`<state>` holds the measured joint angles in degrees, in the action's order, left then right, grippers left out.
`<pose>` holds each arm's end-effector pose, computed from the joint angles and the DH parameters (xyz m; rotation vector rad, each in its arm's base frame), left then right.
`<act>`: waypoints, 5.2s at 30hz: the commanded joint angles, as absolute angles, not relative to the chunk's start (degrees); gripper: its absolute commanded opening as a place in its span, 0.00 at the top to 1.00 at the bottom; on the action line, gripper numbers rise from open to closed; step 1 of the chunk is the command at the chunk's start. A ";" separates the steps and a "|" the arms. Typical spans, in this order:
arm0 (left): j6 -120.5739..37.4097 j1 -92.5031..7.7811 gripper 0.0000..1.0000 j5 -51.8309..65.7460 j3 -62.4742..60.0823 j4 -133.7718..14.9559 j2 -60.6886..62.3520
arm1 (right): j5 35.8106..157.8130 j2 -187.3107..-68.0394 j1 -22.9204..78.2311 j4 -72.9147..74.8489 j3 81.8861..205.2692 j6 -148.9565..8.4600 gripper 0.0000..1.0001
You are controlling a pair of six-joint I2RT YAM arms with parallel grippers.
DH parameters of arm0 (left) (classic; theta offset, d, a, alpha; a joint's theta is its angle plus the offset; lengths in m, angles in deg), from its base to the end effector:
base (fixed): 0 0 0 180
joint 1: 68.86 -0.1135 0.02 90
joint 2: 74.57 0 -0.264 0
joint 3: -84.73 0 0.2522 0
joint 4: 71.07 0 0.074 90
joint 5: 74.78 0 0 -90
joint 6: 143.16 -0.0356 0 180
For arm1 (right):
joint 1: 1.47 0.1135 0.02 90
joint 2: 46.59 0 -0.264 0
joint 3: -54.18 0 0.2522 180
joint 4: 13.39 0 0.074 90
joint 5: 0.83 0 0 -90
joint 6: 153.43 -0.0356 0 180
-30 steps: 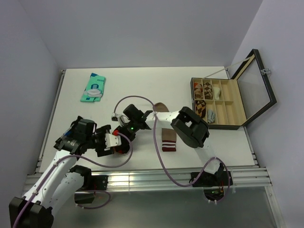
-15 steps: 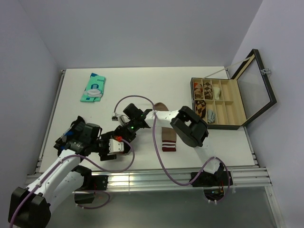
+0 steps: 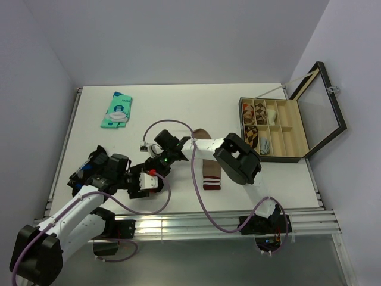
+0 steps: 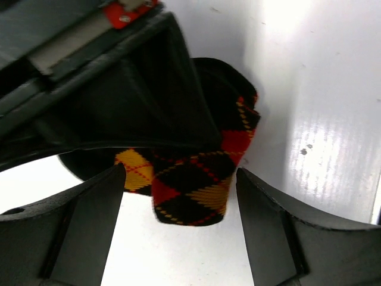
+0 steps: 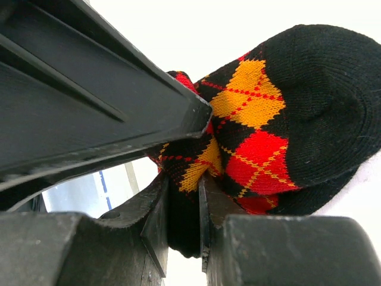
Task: Roll the socks
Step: Roll the sock at the center of the board.
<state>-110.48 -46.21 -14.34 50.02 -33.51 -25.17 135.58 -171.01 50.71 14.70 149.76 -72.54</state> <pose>0.1376 -0.0764 0.1670 1.6702 1.6621 -0.3520 0.2518 0.3665 0.1270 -1.3166 2.3961 1.4107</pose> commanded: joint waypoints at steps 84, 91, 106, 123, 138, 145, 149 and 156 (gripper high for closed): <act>-126.55 -51.72 1.00 -29.69 -2.77 19.95 48.82 | 67.38 -149.41 74.11 -11.23 124.19 -64.05 0.29; -126.20 -51.20 1.00 -29.78 -3.03 20.04 49.44 | 60.44 -152.24 75.52 -15.53 124.37 -60.89 0.28; -125.58 -50.58 1.00 -29.08 -2.86 20.04 50.06 | 54.63 -152.52 78.33 -16.33 124.20 -58.42 0.21; -125.41 -50.58 1.00 -29.52 -2.85 20.57 50.41 | 65.26 -143.00 77.72 -16.15 119.53 -57.81 0.18; -125.23 -50.58 1.00 -28.82 -4.17 21.18 51.63 | 66.14 -153.12 75.70 -15.45 126.21 -54.99 0.19; -124.09 -50.49 1.00 -27.58 -4.70 21.18 52.95 | 66.41 -154.87 75.35 -17.02 125.69 -55.61 0.24; -124.18 -50.40 0.98 -27.67 -4.44 21.27 52.78 | 67.20 -156.89 75.08 -16.15 127.17 -56.05 0.32; -123.39 -50.14 0.85 -27.76 -4.52 21.18 51.90 | 67.64 -159.62 74.64 -13.34 128.85 -58.07 0.57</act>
<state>-122.35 -51.04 -30.91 -4.40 25.39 51.03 66.49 -157.38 75.48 -13.72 126.82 -56.19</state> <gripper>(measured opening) 0.275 0.479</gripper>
